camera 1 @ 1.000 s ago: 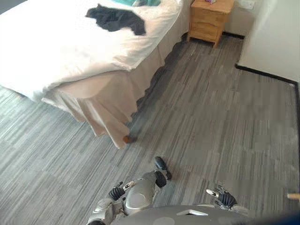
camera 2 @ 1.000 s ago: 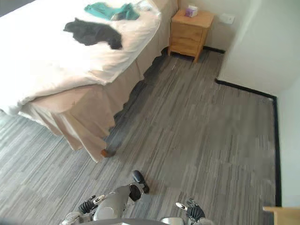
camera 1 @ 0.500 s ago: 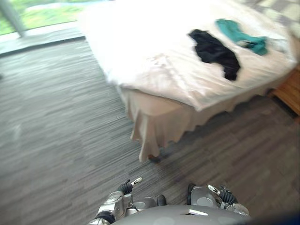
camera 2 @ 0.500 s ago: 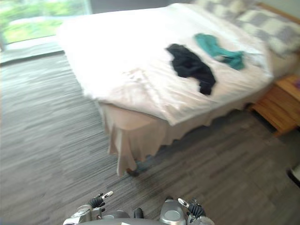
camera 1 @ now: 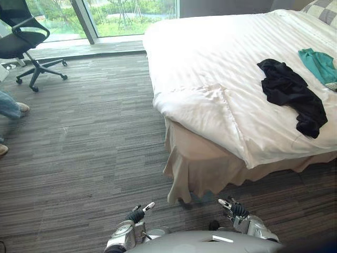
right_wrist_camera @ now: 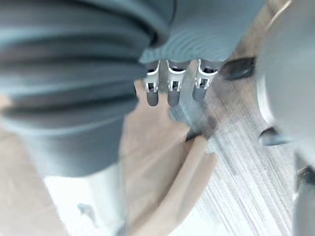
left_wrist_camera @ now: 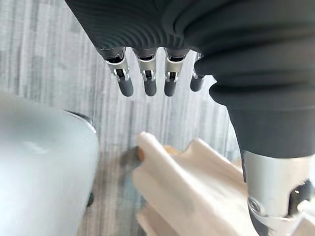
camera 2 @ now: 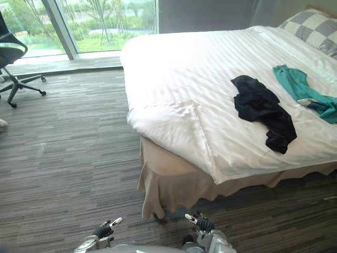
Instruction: Tidy the bed and pick cloth on bed and put in laundry
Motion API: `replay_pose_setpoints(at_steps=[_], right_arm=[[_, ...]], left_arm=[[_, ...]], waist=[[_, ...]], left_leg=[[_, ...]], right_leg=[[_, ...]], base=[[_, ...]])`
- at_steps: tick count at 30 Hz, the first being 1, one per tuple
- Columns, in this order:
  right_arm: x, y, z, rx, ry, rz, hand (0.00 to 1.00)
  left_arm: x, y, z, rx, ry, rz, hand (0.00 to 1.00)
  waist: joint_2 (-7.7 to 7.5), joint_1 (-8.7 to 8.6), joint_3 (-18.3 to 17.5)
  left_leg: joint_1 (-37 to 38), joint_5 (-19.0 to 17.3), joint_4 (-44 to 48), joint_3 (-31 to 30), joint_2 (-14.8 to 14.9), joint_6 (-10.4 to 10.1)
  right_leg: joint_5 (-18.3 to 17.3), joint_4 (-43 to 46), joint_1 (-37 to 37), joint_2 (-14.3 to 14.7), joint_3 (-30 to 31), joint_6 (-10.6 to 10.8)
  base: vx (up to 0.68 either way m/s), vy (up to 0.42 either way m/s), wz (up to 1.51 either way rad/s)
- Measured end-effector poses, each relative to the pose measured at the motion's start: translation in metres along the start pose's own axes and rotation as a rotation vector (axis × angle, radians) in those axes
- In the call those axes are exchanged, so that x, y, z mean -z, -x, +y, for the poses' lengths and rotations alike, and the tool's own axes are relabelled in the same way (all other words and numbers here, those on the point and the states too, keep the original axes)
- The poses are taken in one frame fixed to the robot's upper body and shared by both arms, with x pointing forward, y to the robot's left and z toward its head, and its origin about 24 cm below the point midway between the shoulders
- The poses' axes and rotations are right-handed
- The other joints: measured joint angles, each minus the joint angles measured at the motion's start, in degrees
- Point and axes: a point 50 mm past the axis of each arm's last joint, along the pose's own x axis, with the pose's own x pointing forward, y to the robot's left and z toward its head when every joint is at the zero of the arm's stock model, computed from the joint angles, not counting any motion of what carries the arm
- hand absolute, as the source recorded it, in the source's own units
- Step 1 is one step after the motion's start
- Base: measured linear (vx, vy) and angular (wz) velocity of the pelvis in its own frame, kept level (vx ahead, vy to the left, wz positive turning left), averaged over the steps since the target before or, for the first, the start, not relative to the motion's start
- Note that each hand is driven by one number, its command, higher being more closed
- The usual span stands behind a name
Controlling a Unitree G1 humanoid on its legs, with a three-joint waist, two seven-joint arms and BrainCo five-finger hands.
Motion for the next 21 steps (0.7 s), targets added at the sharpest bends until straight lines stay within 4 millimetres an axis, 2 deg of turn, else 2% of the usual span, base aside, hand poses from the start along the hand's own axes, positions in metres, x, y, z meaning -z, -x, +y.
replay_pose_setpoints(at_steps=[2, 5, 8, 11, 14, 15, 16, 17, 18, 20, 21], right_arm=[[0.01, 0.003, -0.006, 0.029, -0.037, 0.023, 0.0], [0.01, 0.004, -0.009, 0.055, -0.062, 0.019, 0.0], [0.008, 0.006, -0.015, 0.08, -0.103, -0.002, 0.0], [0.008, 0.008, -0.021, 0.102, -0.138, -0.014, 0.0], [0.013, 0.011, -0.028, 0.132, -0.16, -0.019, 0.0], [0.015, 0.013, -0.032, 0.147, -0.176, -0.023, 0.0], [0.017, 0.014, -0.034, 0.154, -0.18, -0.022, 0.0], [0.019, 0.017, -0.038, 0.166, -0.182, -0.017, 0.0], [0.02, 0.017, -0.039, 0.171, -0.183, -0.015, 0.0], [0.026, 0.021, -0.044, 0.187, -0.187, -0.004, 0.0], [0.029, 0.022, -0.046, 0.194, -0.188, 0.0, 0.0]], left_arm=[[0.0, 0.0, -0.001, 0.003, -0.023, 0.004, 0.0], [-0.002, -0.001, -0.004, 0.016, -0.112, 0.004, 0.0], [-0.005, -0.002, -0.009, 0.031, -0.143, 0.005, 0.0], [-0.004, -0.002, -0.012, 0.025, -0.087, 0.023, 0.0], [0.003, -0.002, -0.007, -0.058, 0.143, 0.051, 0.0], [0.007, -0.001, 0.002, -0.148, 0.301, 0.063, 0.0], [0.009, 0.0, 0.007, -0.189, 0.365, 0.065, 0.0], [0.009, 0.002, 0.019, -0.273, 0.52, 0.052, 0.0], [0.009, 0.003, 0.027, -0.318, 0.605, 0.036, 0.0], [0.004, 0.012, 0.063, -0.498, 0.886, -0.061, 0.0], [-0.001, 0.02, 0.09, -0.595, 1.022, -0.145, 0.0]], waist=[[0.15, -0.3, -0.03], [0.32, -0.4, -0.21], [1.35, -1.06, 0.19], [1.78, -1.88, 0.08], [1.74, -1.82, 0.03], [1.77, -1.92, -0.03], [1.78, -1.9, -0.02], [1.99, -1.92, -0.05], [2.17, -1.94, -0.17], [2.38, -1.99, -0.19], [2.41, -1.96, -0.19]], left_leg=[[0.15, 0.04, 0.64, 0.5, 0.24, -0.12], [1.87, 0.99, -2.6, 0.64, 0.62, -1.97], [3.17, 2.06, -6.15, 1.57, 1.54, -2.58], [3.78, 3.51, -9.34, 1.91, 2.48, -4.13], [3.79, 4.4, -10.0, 1.76, 3.25, -5.56], [4.18, 5.31, -10.97, 1.54, 3.44, -6.25], [4.56, 5.74, -11.52, 1.53, 3.48, -6.39], [4.74, 5.98, -11.94, 1.54, 3.71, -6.36], [4.79, 5.98, -12.18, 1.54, 3.88, -6.35], [4.63, 5.99, -12.66, 1.54, 4.41, -6.3], [4.69, 6.01, -13.1, 1.59, 4.71, -6.2]], right_leg=[[-0.66, 0.34, 0.79, -0.17, -0.55, -0.04], [-1.1, 0.82, 0.74, 0.15, -0.69, -0.15], [-1.31, 0.68, 0.65, 1.08, -1.25, -0.61], [-0.82, -0.78, 0.93, 2.0, -2.67, -1.5], [-0.48, -2.31, 1.85, 2.74, -3.87, -2.01], [-0.52, -2.55, 2.32, 2.94, -4.77, -2.24], [-0.59, -2.55, 2.45, 3.02, -4.93, -2.36], [-0.71, -2.57, 2.66, 3.27, -5.27, -2.53], [-0.78, -2.58, 2.68, 3.44, -5.39, -2.63], [-0.91, -2.88, 2.71, 3.88, -6.18, -2.85], [-1.02, -2.92, 2.7, 4.2, -6.23, -3.01]], base=[[0.03, -0.035, 0.27], [0.01, -0.051, 0.03], [-0.05, -0.097, 0.07], [-0.03, -0.094, 0.18], [-0.02, -0.106, 0.18], [-0.01, -0.072, 0.23], [-0.02, -0.077, 0.24], [-0.03, -0.053, 0.12], [-0.04, -0.063, 0.15], [-0.04, -0.043, 0.18], [-0.04, -0.032, 0.13]])
